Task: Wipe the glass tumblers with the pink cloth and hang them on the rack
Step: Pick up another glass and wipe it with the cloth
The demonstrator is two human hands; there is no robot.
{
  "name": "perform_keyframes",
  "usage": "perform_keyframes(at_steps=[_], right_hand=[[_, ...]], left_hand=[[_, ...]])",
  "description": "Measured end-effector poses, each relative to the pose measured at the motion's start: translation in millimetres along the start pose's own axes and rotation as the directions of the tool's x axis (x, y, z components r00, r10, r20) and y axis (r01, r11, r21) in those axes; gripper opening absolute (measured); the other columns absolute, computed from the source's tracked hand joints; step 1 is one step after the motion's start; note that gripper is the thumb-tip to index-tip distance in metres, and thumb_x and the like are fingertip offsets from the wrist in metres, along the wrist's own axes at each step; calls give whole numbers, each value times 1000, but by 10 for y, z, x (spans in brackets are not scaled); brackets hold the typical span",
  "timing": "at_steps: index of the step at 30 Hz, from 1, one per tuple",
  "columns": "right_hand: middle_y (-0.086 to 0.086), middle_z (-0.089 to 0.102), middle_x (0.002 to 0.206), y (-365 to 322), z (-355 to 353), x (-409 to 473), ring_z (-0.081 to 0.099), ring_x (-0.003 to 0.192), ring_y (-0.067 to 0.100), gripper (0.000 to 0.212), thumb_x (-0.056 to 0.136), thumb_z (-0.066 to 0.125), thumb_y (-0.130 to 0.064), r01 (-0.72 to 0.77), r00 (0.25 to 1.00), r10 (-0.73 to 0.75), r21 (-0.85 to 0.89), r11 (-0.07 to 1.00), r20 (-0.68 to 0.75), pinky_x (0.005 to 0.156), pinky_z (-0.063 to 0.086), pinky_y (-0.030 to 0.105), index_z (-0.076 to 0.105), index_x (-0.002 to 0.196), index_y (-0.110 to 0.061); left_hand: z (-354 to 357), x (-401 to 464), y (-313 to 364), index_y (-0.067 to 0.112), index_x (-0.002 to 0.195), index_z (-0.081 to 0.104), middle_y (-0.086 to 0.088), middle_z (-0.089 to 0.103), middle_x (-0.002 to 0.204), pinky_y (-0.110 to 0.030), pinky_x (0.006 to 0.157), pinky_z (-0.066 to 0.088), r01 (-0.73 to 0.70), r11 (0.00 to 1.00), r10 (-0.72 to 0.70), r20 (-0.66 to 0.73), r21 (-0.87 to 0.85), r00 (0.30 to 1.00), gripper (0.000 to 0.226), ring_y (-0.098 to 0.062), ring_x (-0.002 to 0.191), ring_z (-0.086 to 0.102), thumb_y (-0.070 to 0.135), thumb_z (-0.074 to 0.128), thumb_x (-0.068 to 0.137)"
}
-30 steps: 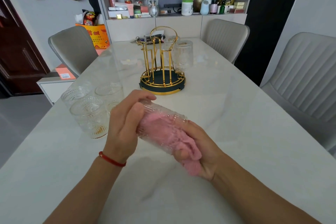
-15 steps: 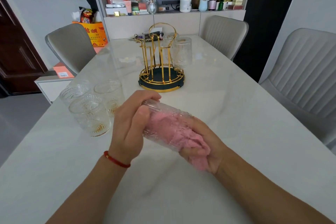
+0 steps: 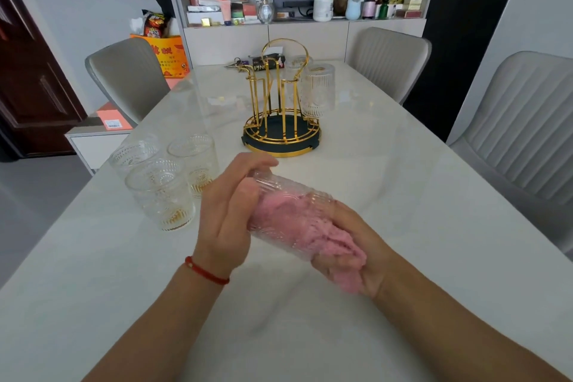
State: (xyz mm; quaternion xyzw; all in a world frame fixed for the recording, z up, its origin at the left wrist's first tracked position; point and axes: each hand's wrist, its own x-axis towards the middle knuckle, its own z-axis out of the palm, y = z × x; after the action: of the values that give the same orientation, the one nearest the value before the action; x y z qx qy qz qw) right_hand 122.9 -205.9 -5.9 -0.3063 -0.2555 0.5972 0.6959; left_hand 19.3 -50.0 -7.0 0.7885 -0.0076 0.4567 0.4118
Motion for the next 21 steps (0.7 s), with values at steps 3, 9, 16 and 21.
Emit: perform_keyframes(at_steps=[3,9,16,21], right_hand=[[14,49,45,-83,-39,-7,43,23,17,32,91,75,-25,-6,983,-58,-345,939,-175,28,37,17,67,88,6],[12,47,39,-21,-7,11,54,31,19,69,105,49,-38,-71,988,-66,-780,621,-142,50,55,65,55,84,27],[7,57,55,-16,76,-3,44,25,9,20,96,65,-19,37,988,-57,-139,990,-144,26,35,15,70,92,0],[33,50,51,-65,53,7,53,43,43,52,101,60,-34,-24,978,-123,-674,739,-169,46,55,33,69,92,16]], left_hand=[[-138,57,-5,28,127,66,-24,54,82,-29,47,32,433,892,-387,276,-128,880,55,-24,52,47,58,34,95],[-23,32,10,13,88,62,-3,44,48,-15,41,20,836,521,-801,242,-169,548,38,-15,33,33,43,44,103],[-56,29,-12,22,103,73,-13,64,88,-37,50,47,306,931,-307,28,-200,951,48,-40,66,52,48,35,90],[-133,118,36,11,99,68,-8,43,55,-17,44,20,858,472,-799,312,-205,514,45,-18,36,33,46,40,98]])
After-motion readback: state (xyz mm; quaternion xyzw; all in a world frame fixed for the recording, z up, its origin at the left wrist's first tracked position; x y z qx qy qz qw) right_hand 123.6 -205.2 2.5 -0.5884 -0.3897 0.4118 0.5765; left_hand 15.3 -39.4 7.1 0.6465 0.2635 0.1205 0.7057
